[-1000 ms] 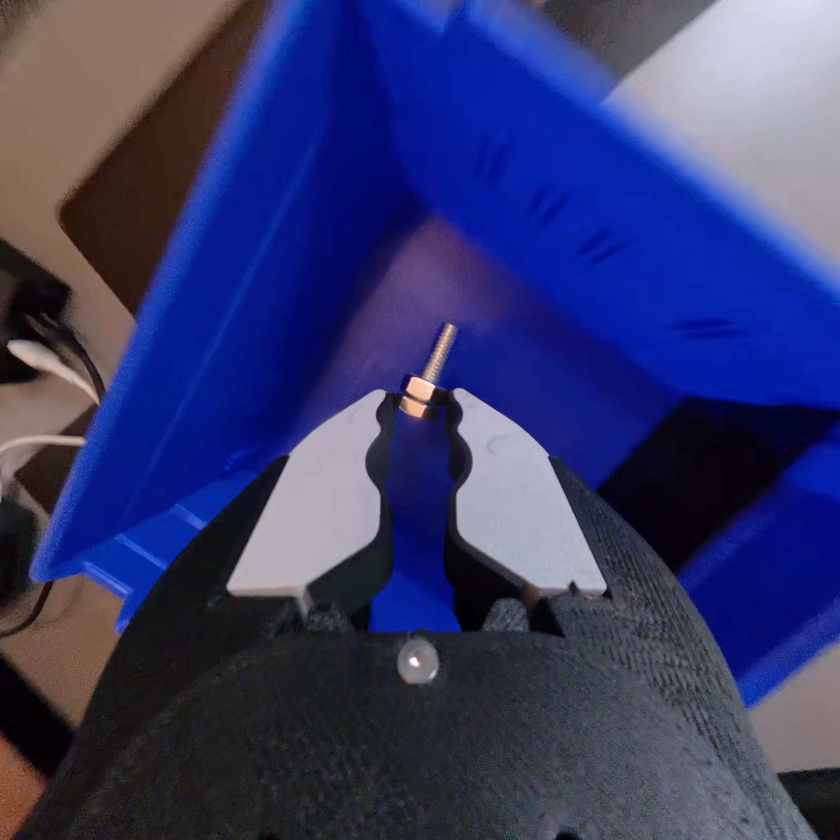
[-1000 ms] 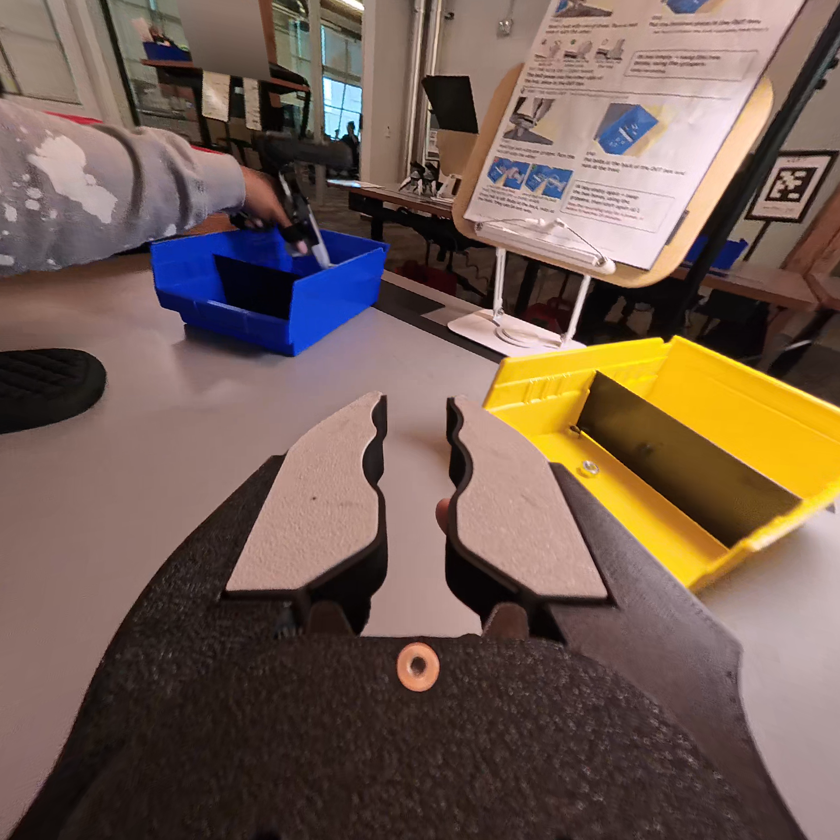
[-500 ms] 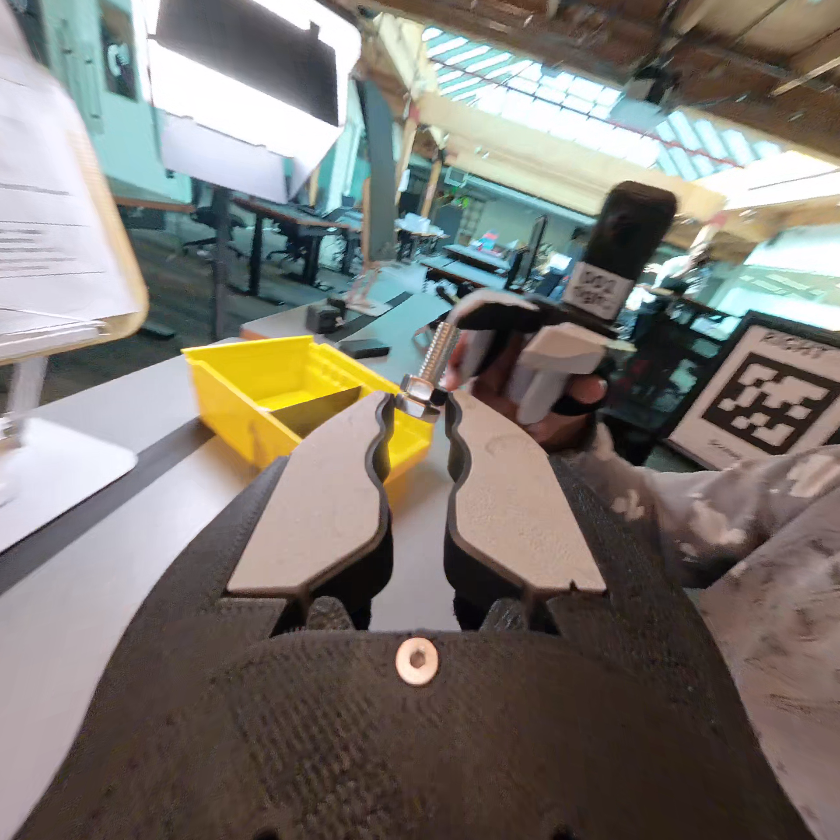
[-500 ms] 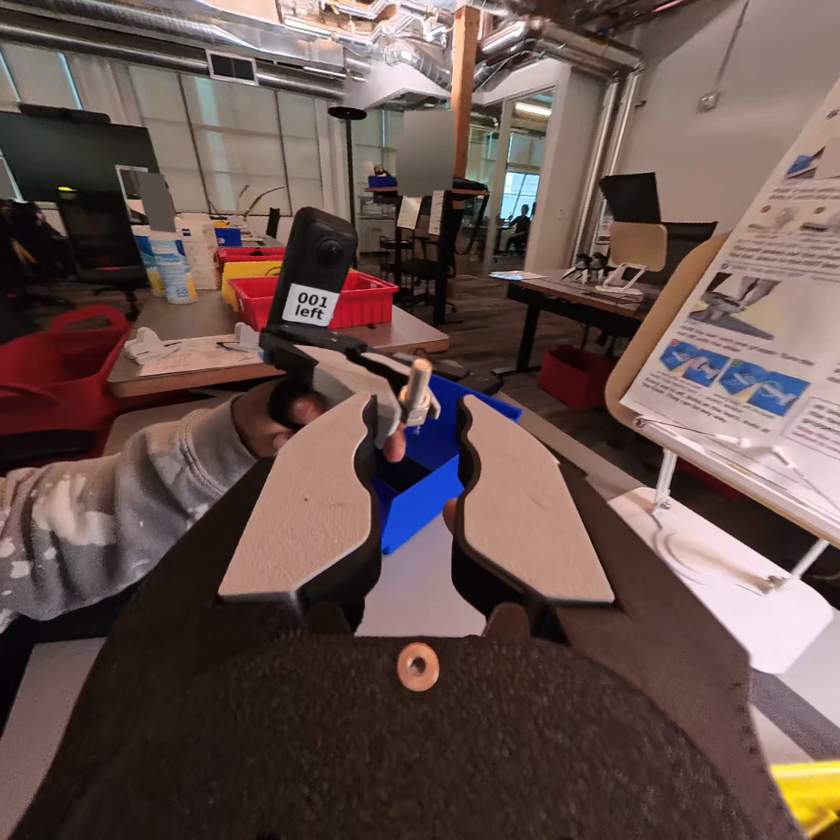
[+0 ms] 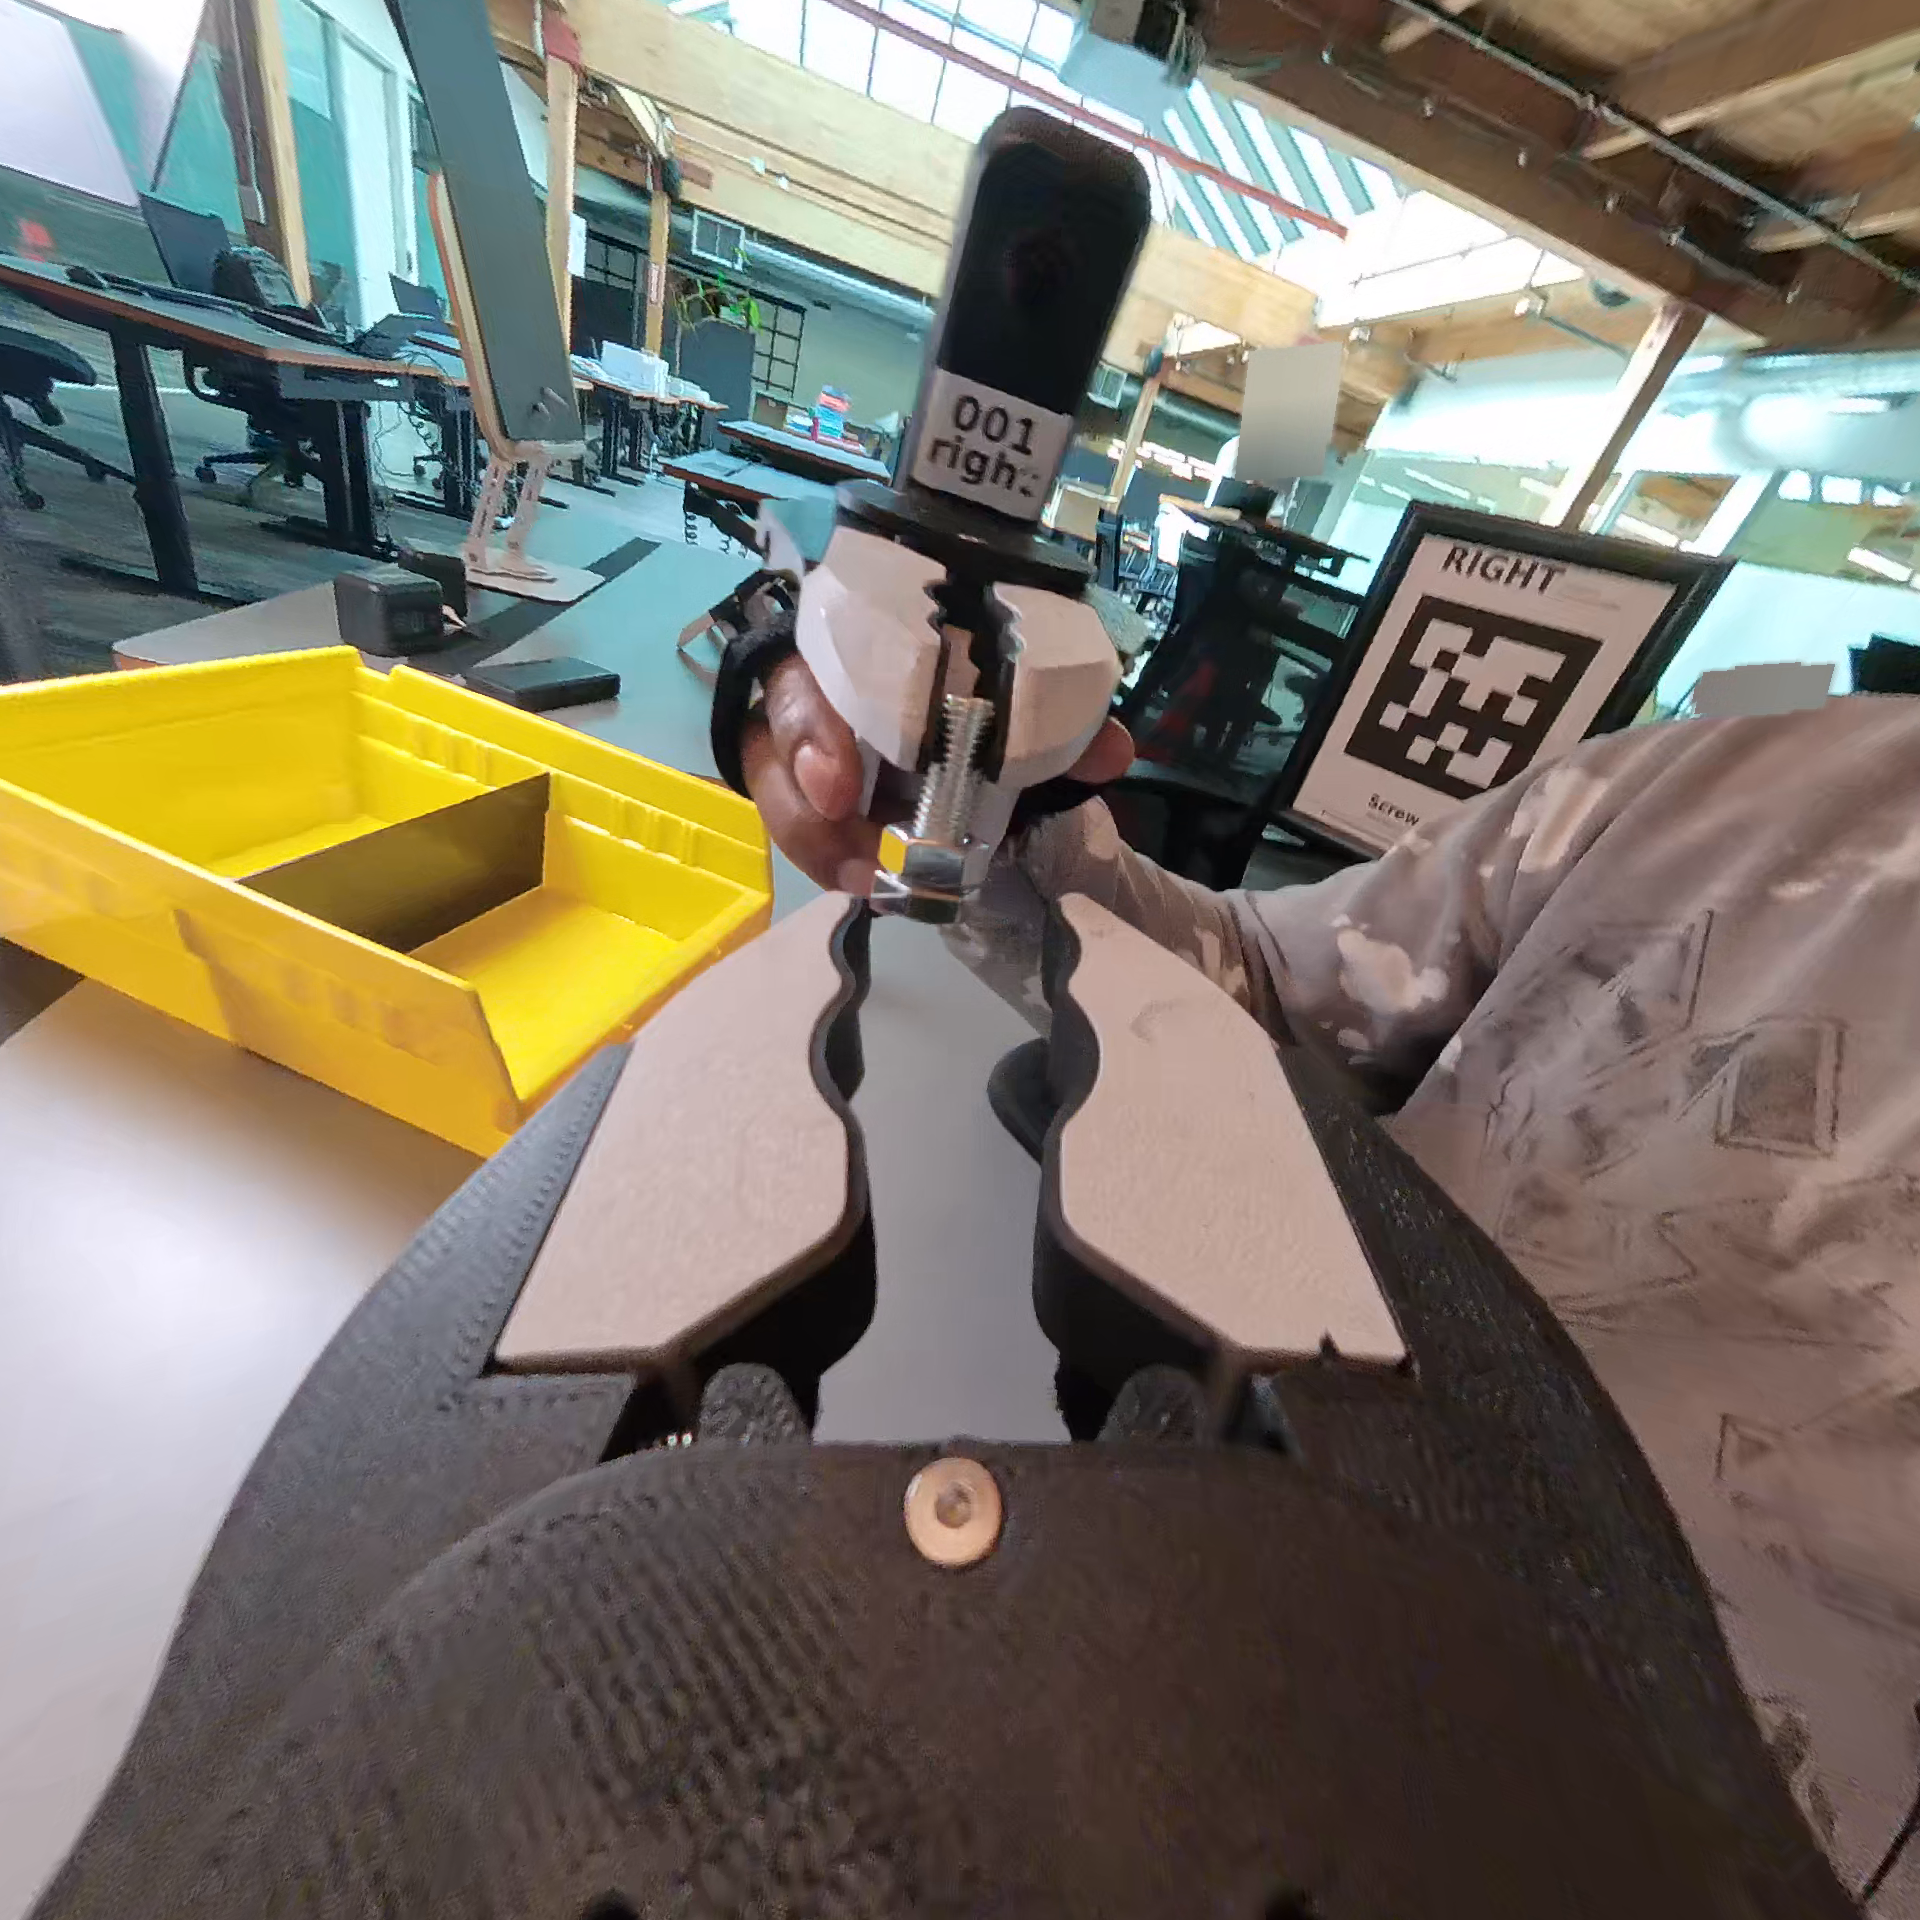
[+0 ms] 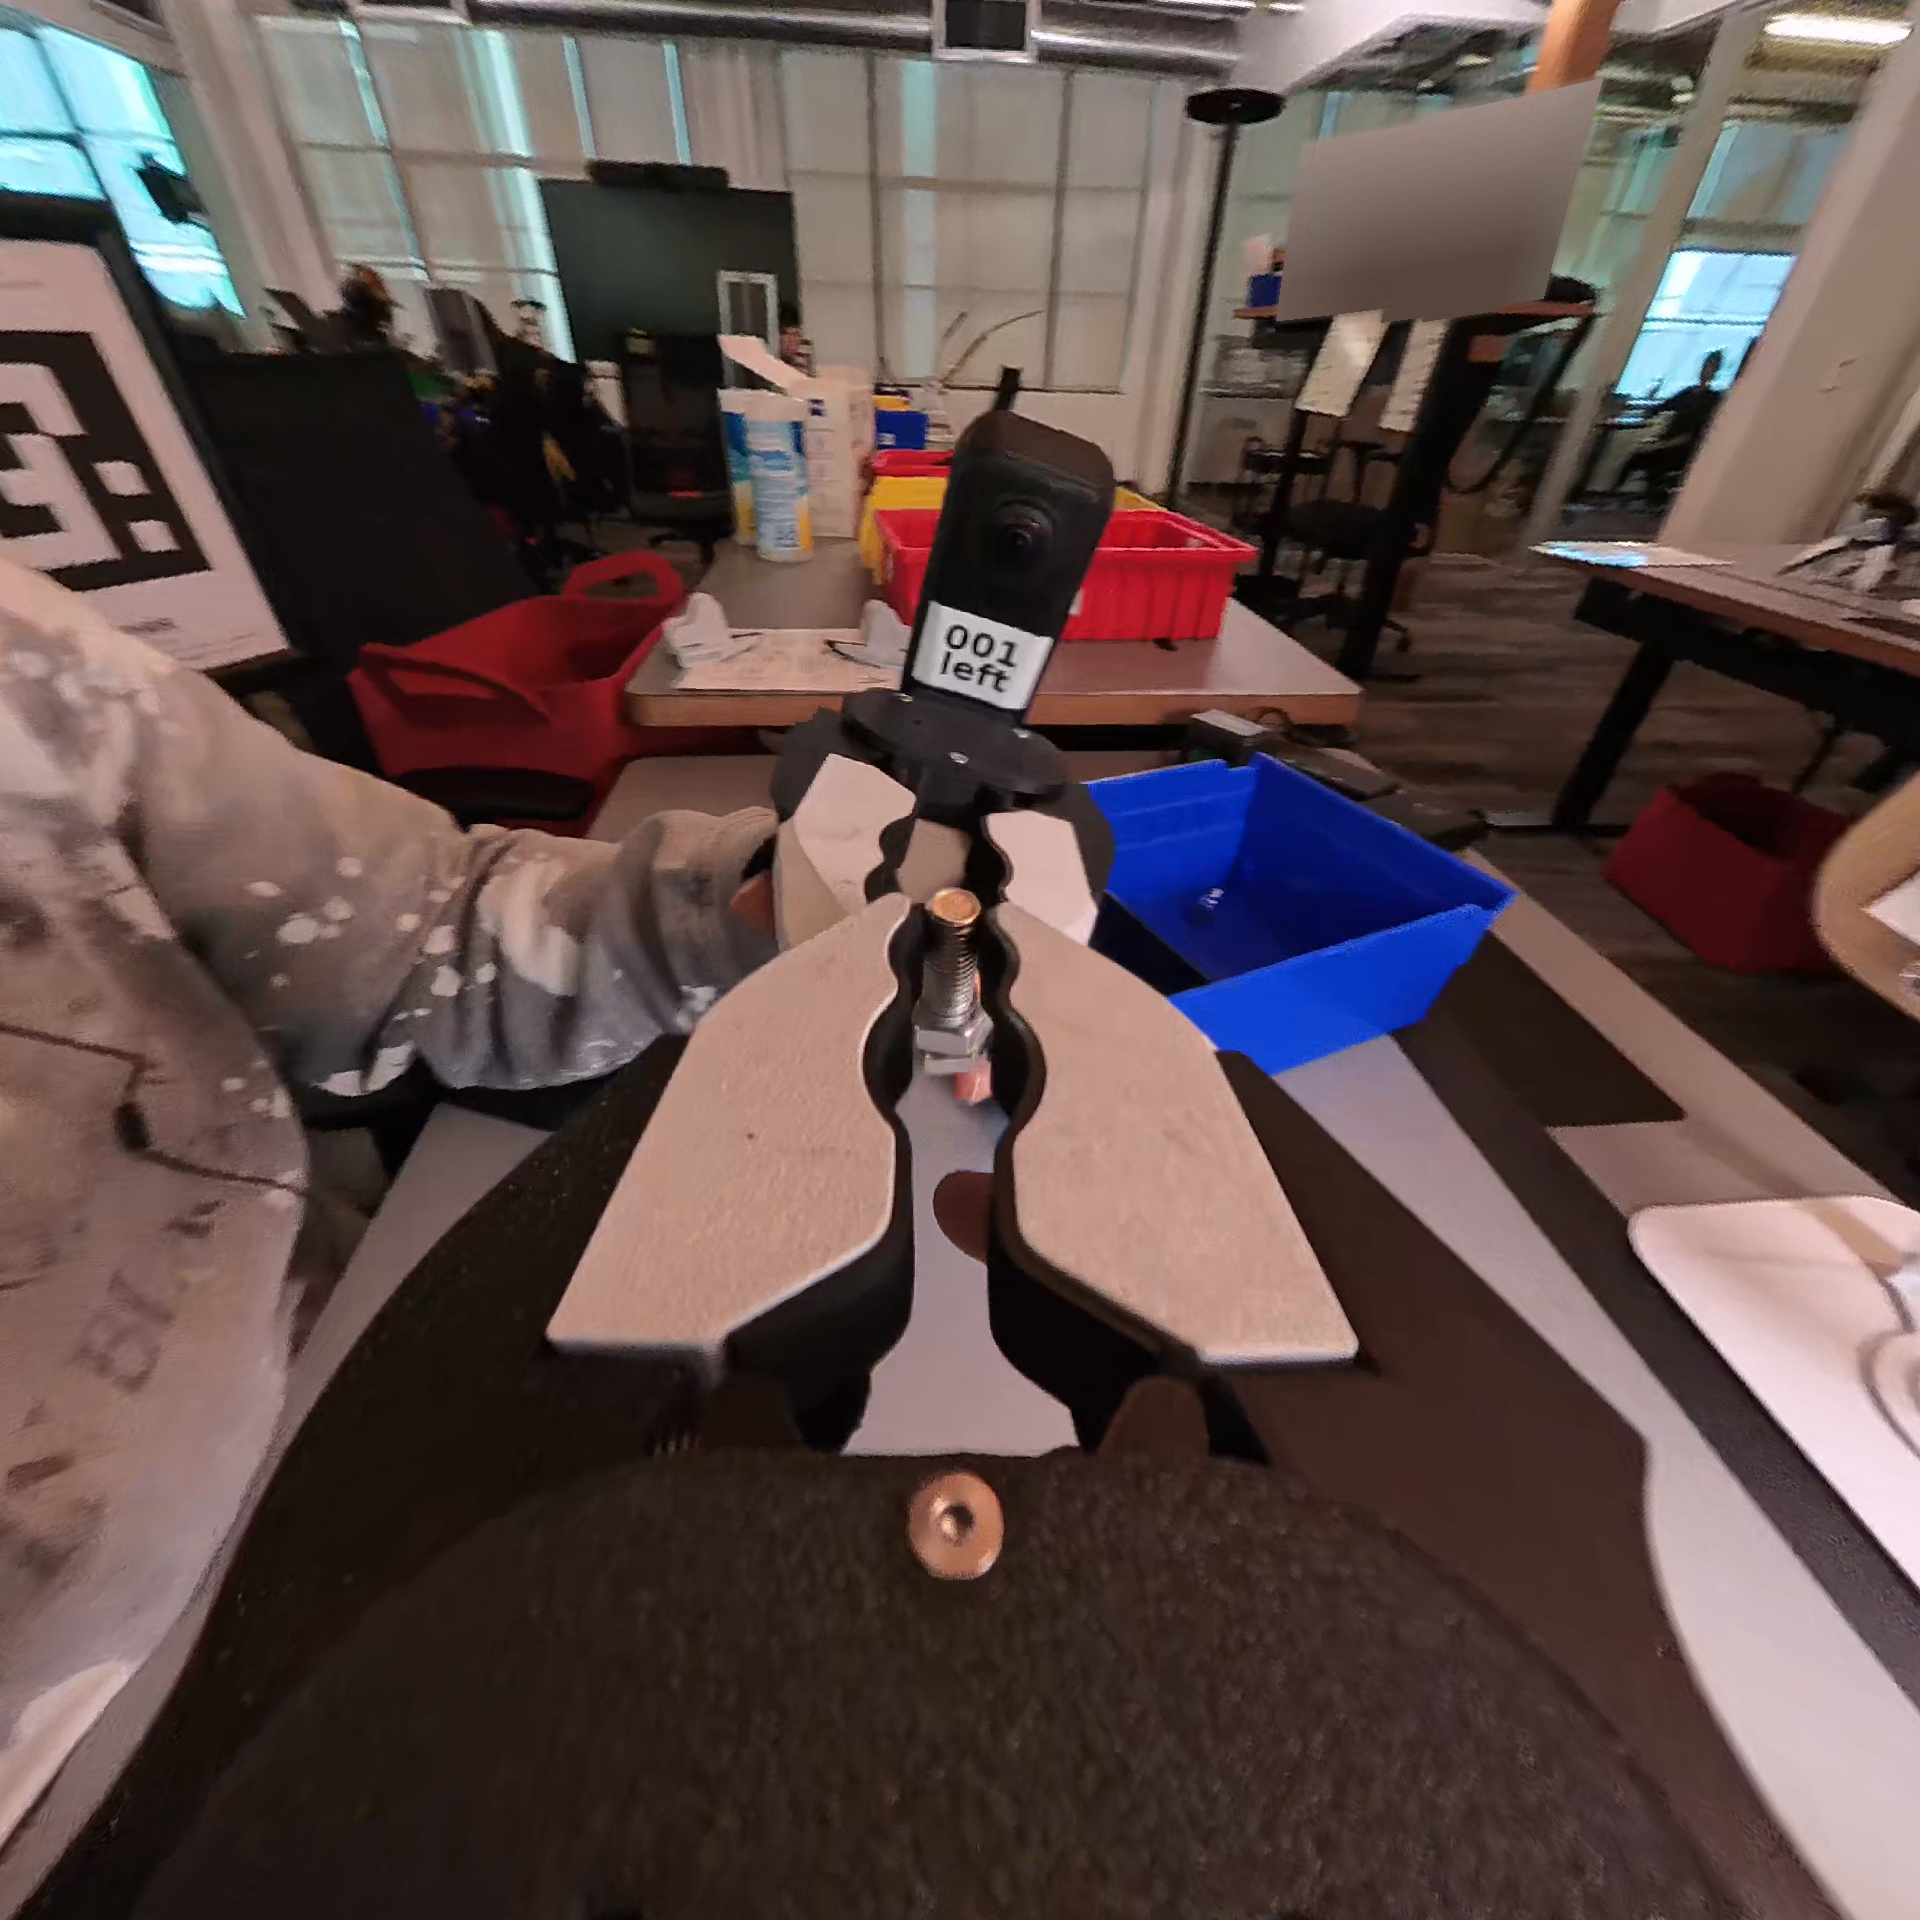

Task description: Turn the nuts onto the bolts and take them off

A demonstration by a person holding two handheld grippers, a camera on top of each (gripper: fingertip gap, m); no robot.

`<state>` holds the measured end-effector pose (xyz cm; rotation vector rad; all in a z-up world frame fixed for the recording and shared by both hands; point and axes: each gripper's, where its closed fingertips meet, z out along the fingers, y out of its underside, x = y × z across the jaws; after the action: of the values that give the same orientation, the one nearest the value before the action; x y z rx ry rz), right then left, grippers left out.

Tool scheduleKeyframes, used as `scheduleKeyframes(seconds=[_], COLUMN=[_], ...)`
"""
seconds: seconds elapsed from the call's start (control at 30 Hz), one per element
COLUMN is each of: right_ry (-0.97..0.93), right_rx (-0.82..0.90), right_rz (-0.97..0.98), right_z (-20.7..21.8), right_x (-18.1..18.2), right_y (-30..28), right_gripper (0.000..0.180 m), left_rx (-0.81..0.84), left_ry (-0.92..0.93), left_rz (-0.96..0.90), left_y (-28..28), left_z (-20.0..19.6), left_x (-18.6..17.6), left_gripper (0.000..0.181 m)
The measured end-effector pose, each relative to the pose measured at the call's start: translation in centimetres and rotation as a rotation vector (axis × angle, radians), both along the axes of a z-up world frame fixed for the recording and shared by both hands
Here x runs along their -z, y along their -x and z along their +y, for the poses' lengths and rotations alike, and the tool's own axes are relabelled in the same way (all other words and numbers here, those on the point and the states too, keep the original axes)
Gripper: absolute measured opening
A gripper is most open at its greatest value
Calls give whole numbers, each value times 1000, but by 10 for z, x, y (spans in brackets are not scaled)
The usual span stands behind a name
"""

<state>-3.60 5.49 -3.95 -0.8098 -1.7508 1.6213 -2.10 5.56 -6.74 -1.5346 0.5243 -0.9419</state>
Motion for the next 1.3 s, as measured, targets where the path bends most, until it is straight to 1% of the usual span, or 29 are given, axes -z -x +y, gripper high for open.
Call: scheduleKeyframes(seconds=[0.07, 0.13, 0.3, 0.47, 0.97, 1.2, 1.3], right_ry=[37, 67, 113, 109, 146, 161, 154], right_rx=[-86, -155, -235, -230, -223, -209, -101], right_rz=[0, 13, 27, 22, 46, 45, 56], right_z=[-4, -10, -20, -22, -18, -15, -7], right_x=[1, 0, -3, -1, -9, -13, -16], right_y=[-8, -14, -19, -18, -20, -20, -10], right_gripper=[9, 9, 9, 9, 9, 9, 10], left_rx=[8, 52, 116, 140, 114, 63, -39], left_ry=[-17, -10, 4, 3, -65, -134, -173], left_rz=[26, 13, -21, -34, -80, -97, -122], left_y=[-5, -11, -21, -27, -25, -27, -22], left_z=[-1, -5, -10, -12, -11, -7, 4], left_x=[2, 3, 4, 3, -7, -10, -12], left_gripper=[33, 31, 28, 19, 19, 18, 18])
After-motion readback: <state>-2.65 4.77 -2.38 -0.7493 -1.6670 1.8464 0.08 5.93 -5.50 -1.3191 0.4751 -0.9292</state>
